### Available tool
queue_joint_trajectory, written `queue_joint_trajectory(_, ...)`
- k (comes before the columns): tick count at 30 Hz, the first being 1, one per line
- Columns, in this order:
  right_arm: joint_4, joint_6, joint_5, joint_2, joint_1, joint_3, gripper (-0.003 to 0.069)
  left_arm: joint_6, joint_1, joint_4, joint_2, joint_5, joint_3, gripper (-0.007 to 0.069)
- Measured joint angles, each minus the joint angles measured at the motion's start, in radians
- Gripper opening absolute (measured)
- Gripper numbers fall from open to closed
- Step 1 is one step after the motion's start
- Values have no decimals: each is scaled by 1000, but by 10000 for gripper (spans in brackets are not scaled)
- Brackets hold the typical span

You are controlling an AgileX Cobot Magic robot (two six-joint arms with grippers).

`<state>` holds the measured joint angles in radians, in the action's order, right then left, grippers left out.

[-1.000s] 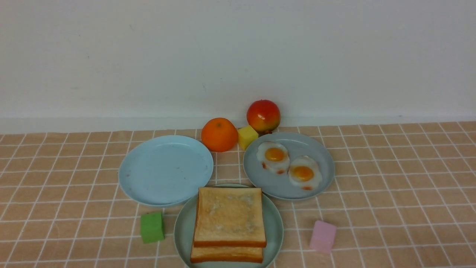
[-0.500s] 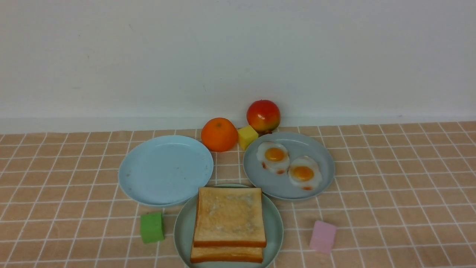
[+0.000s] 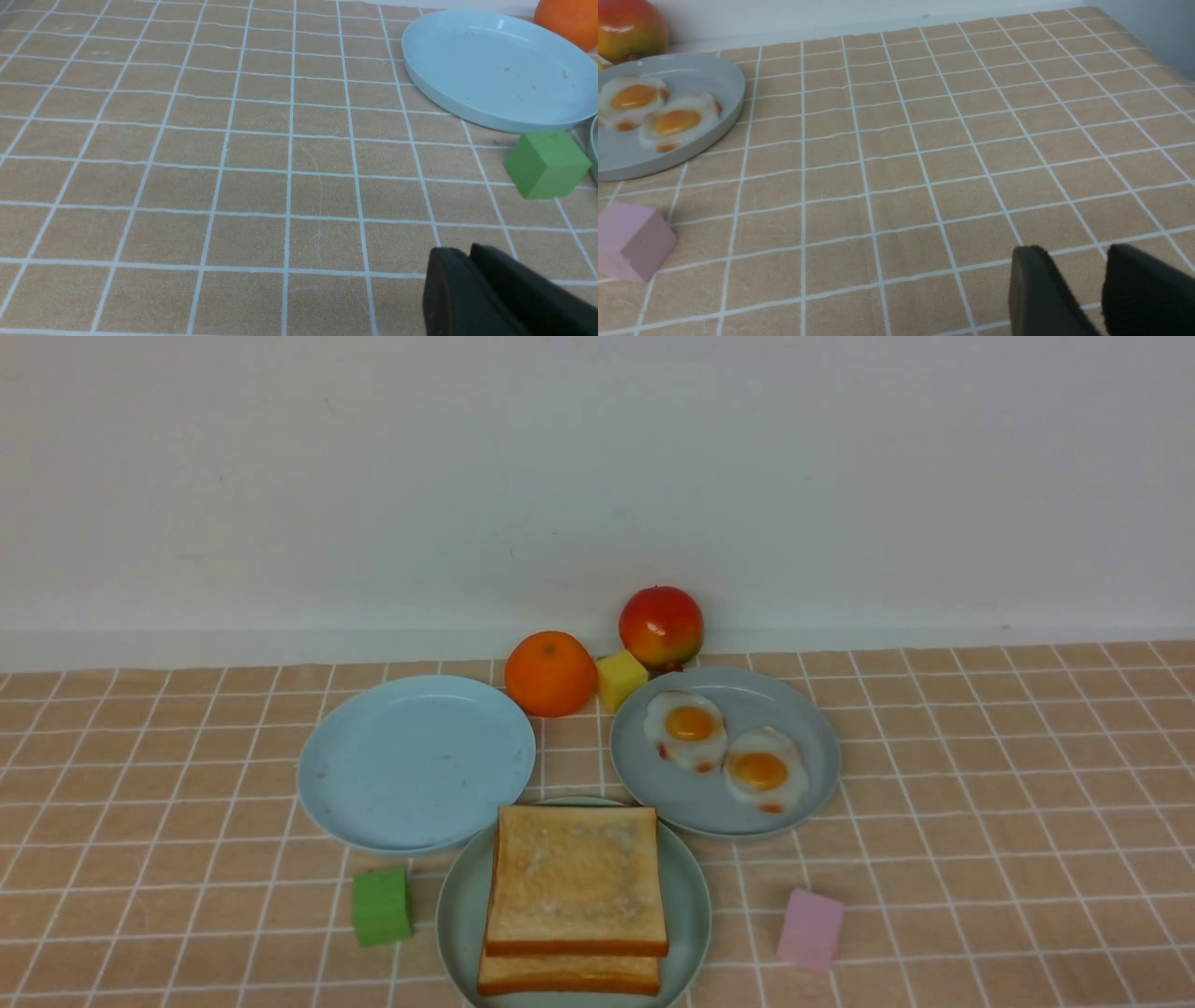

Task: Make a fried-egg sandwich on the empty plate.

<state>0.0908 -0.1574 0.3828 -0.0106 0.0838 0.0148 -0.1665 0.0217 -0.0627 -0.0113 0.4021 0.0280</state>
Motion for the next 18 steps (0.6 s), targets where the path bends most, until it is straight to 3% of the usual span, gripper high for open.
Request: queue_joint_trajectory(18,0,0,0,0,0,0,239,0,0,0,0,0,0,79)
